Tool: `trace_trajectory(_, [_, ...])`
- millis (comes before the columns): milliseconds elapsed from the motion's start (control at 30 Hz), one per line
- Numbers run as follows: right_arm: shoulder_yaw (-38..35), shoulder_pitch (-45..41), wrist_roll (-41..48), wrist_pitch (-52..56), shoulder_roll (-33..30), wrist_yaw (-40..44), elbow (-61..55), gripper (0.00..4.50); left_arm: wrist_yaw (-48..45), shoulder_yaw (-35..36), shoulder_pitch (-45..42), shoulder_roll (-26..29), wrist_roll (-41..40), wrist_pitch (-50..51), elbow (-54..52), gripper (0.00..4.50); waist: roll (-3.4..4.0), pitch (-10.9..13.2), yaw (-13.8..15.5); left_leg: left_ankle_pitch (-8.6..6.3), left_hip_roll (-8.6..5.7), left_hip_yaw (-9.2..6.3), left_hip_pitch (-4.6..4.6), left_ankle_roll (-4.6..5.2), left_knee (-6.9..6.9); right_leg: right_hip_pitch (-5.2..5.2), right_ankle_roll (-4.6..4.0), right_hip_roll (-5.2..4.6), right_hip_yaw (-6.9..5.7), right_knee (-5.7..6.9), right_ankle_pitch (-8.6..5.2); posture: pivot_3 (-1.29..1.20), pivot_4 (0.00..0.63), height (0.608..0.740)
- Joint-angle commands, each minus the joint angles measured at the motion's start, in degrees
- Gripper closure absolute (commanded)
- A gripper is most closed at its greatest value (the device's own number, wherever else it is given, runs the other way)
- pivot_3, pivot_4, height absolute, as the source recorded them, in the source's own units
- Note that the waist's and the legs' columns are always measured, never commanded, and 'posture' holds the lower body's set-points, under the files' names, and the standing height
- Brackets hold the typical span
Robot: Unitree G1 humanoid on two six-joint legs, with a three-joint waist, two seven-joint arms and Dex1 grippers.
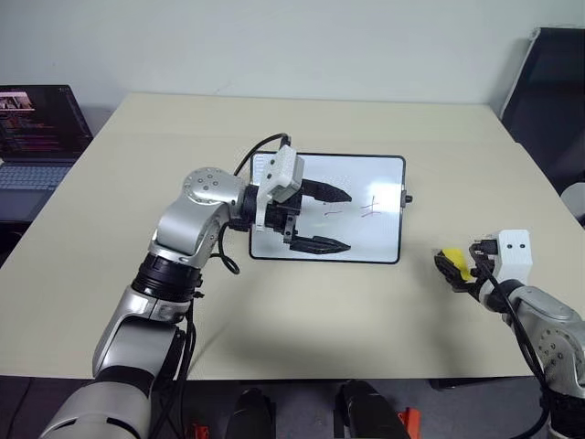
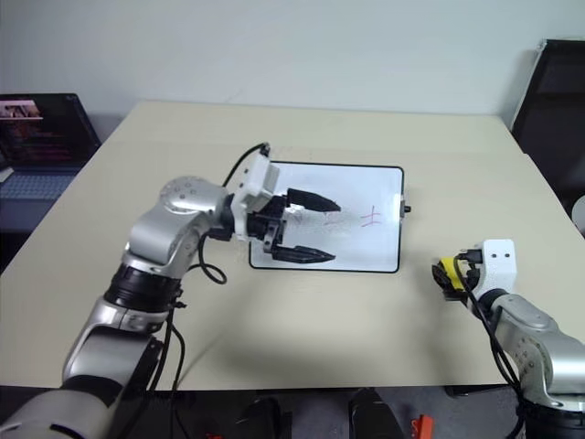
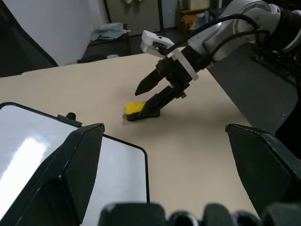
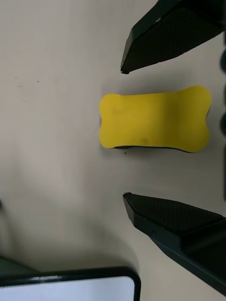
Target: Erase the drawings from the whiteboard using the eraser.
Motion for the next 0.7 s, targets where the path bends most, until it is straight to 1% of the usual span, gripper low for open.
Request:
trace_trajectory(33, [-0.73,-1.41,-1.0,-2.32,-1.08,1.55,1.61,0.05,-0.88,0.63,-0.12,0.11,0.15,-1.37,-0.79,0.0,0.0,0.0,0.02,0.0,0.0,-0.01,0.0,0.0,0.0,0.0,0.0,0.0,-0.01,0.0,0.0,0.0,0.15,0.74])
trace_trajectory(233, [-0.04,-3.51,-2.96,-3.76,-1.2,2.76,6.06,0.05,-0.69,0.79,0.9,0.36,0.52,-1.36,-1.56,0.0,0.02,0.0,0.0,0.01,0.0,-0.04,0.0,0.01,0.02,0.01,0.02,0.0,-0.03,0.04,0.02,0.0,0.15,0.74])
trace_trajectory(333, [-0.21,-4.11,-3.6,-4.03,-0.86,2.94,6.96,0.63,-0.44,0.98,1.54,0.66,0.69,-1.27,-1.97,0.0,0.03,0.0,0.01,0.01,0.0,-0.07,0.0,0.01,0.03,0.02,0.03,0.0,-0.06,0.05,0.01,0.0,0.15,0.74])
trace_trajectory(567, [-0.15,-4.01,-3.39,-2.91,-0.7,3.2,7.14,3.13,0.05,1.67,4.49,2.52,0.83,-0.69,-2.66,0.0,0.07,-0.01,-0.02,0.01,0.0,-0.11,0.0,0.01,0.03,0.02,0.02,0.01,-0.08,0.08,0.02,0.0,0.15,0.74])
trace_trajectory(600, [-0.16,-4.01,-3.22,-2.75,-0.55,3.19,6.95,3.27,0.26,1.84,5.24,2.92,0.75,-0.45,-3.11,0.0,0.07,-0.01,-0.02,0.01,0.0,-0.12,0.0,0.01,0.03,0.02,0.02,0.01,-0.09,0.1,0.02,0.0,0.15,0.74])
trace_trajectory(700, [-0.1,-3.9,-3.15,-2.62,-0.21,2.95,6.46,3.3,1.21,2.41,7.48,4.08,0.28,0.63,-4.83,0.0,0.07,-0.01,-0.01,0.01,0.0,-0.14,0.0,0.02,0.05,0.02,0.02,0.01,-0.1,0.13,0.01,0.0,0.15,0.74])
